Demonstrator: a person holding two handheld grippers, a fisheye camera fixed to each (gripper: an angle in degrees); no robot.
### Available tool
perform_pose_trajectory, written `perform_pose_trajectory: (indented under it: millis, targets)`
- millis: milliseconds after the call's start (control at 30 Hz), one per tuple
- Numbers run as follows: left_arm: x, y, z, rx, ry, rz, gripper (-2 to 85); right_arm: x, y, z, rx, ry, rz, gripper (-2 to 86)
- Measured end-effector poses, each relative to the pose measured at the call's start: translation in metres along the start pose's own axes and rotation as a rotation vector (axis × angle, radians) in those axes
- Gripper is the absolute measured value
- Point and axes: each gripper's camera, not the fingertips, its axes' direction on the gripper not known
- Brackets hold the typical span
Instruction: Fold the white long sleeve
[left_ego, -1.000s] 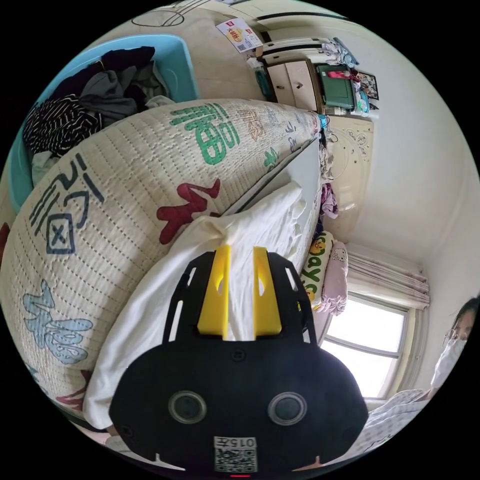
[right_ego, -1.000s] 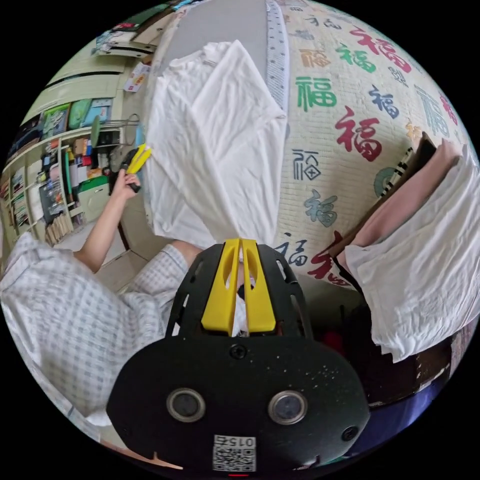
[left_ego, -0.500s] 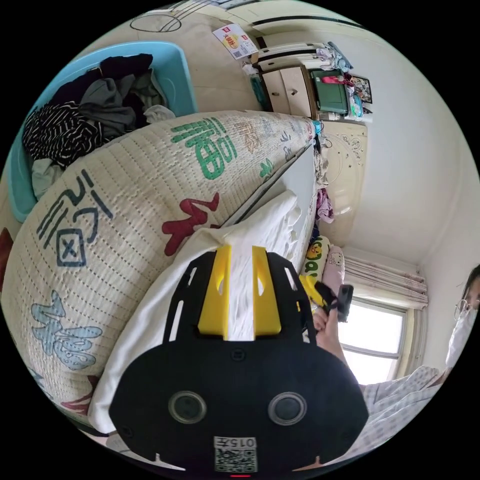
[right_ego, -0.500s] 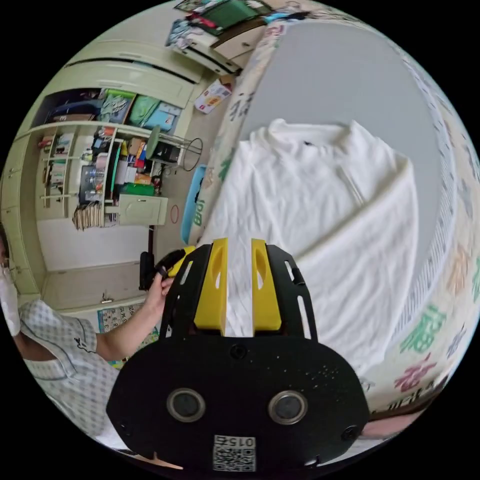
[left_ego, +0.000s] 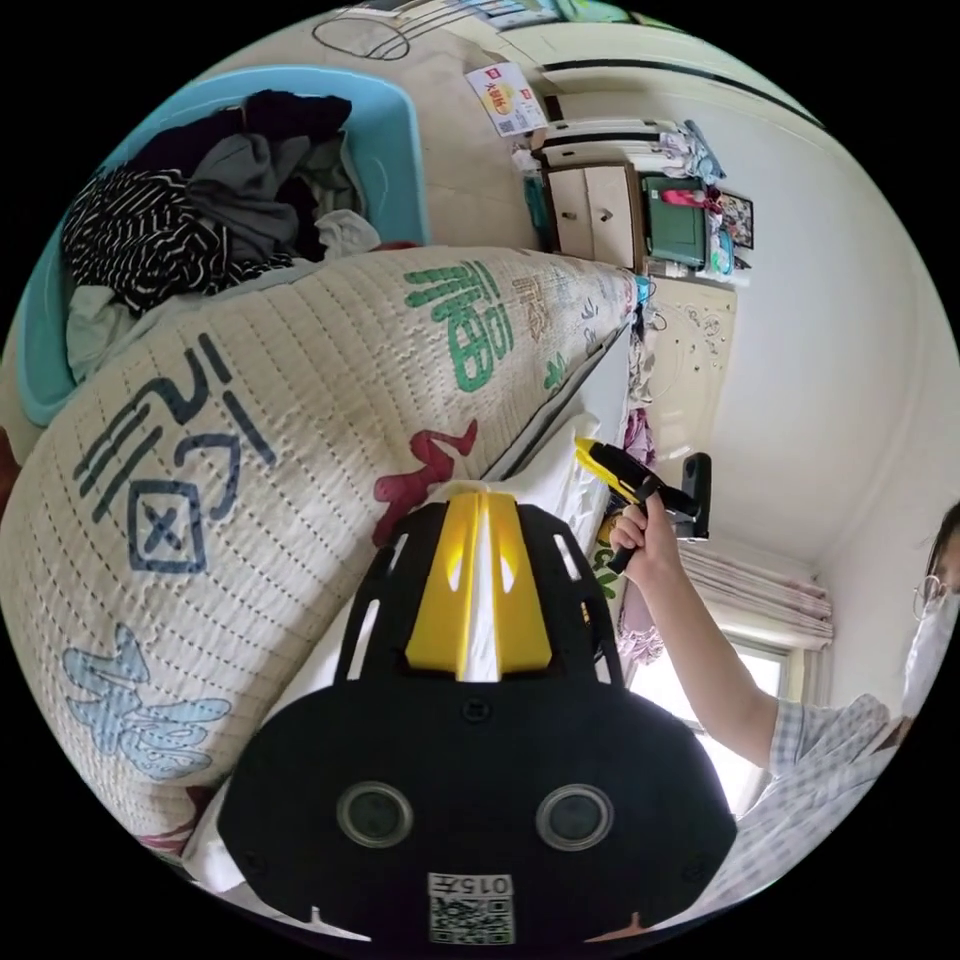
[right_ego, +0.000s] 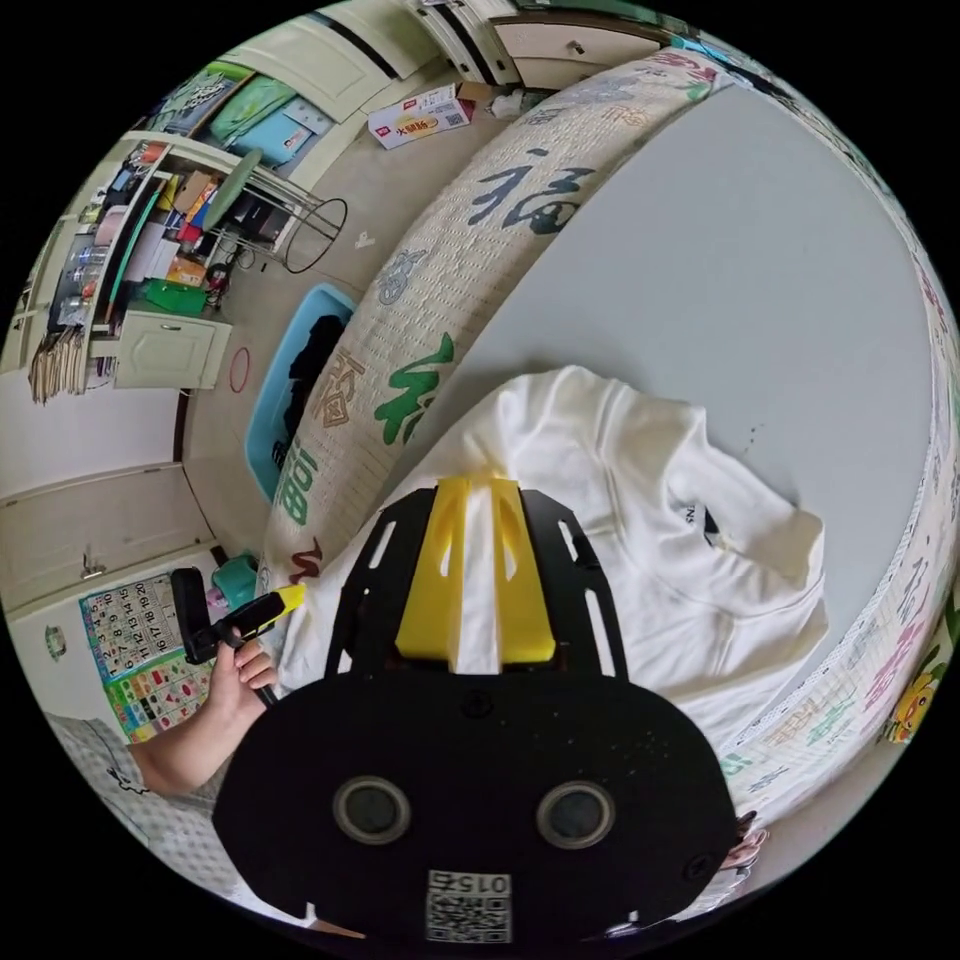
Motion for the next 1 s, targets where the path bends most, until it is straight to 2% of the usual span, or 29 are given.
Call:
perform_pose_trajectory:
  millis: [100,167,267,400,467,567,733,800,900,1000]
  targets:
    - [0.017,-0.001,-0.004,0.035,-0.036,0.056,0.1,-0.001,-0.010,-0.012,0.056,-0.040,0.000,0.7]
    - [0.023,-0.004,0.001,0.010,-0.056,0.061,0.0,0.001,-0.020,-0.003,0.006,-0.003,0.005,0.5]
    - [0.035,-0.010,0.005,-0.032,-0.105,0.058,0.6,0.005,-0.015,-0.011,0.029,-0.022,-0.010,1.9]
    - [0.091,-0.022,-0.012,0.014,-0.341,0.263,2.8,0.026,0.027,-0.051,0.126,0.034,-0.044,4.1]
    - [0.127,-0.037,-0.004,0.026,-0.331,0.403,4.3,0.064,0.063,-0.078,0.170,0.135,-0.008,5.3]
    - [0.192,-0.071,0.046,-0.079,-0.255,0.628,7.7,0.133,0.103,-0.100,0.166,0.206,0.119,7.6]
    - [0.276,-0.103,0.154,-0.301,-0.274,0.838,13.7,0.218,0.139,-0.112,0.178,0.089,0.253,15.1]
    - [0.304,-0.100,0.203,-0.388,-0.386,0.948,14.0,0.234,0.142,-0.107,0.164,0.063,0.262,15.6]
    - [0.316,-0.095,0.251,-0.541,-0.513,0.986,13.7,0.244,0.145,-0.094,0.101,0.075,0.238,14.7]
    - [0.330,-0.090,0.262,-0.516,-0.567,1.018,12.1,0.249,0.157,-0.094,0.110,0.063,0.215,12.1]
